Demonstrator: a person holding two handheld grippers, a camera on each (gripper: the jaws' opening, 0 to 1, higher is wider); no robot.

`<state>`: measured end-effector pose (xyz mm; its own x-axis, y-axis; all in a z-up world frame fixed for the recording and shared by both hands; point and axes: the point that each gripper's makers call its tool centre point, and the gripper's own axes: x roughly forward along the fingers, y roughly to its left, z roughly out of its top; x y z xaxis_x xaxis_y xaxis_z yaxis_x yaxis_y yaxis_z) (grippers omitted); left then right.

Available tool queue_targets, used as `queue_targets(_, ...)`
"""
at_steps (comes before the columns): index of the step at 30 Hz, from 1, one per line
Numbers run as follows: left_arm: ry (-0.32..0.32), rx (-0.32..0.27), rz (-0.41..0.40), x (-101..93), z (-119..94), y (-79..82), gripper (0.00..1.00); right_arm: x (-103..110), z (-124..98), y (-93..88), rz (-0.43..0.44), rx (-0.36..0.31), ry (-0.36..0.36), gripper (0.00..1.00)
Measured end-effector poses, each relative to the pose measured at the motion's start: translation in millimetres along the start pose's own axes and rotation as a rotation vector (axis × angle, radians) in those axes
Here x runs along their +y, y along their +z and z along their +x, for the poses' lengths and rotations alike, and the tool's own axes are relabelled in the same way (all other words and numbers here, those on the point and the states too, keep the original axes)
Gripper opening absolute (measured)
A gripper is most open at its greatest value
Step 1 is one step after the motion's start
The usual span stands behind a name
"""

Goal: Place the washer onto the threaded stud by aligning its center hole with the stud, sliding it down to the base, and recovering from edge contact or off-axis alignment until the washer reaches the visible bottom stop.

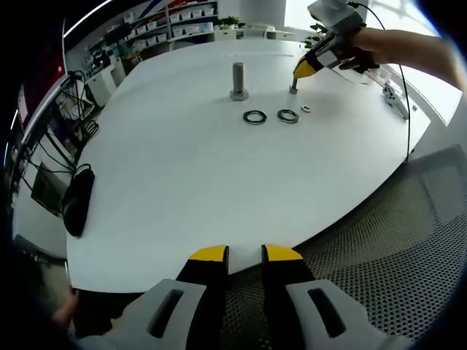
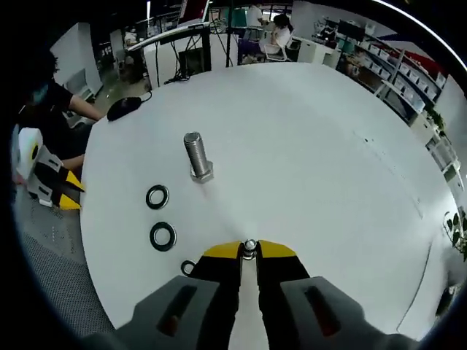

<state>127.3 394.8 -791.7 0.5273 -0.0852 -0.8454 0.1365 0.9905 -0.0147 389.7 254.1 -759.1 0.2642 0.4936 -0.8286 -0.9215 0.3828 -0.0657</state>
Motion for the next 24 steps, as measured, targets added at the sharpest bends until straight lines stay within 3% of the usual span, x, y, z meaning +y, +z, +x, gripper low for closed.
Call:
queue_targets(10,-0.001,0.002,0.003,-0.1,0.2,-0.2,0.16,-1.9,-15.1,-15.5,0.031,0.003,0.013,0.09)
queue_targets(24,-0.002,0.004,0.007,-0.7,0.0,-0.2,0.16,10.6,-36.0,-44.7,0.015,0.084,0.096,0.09)
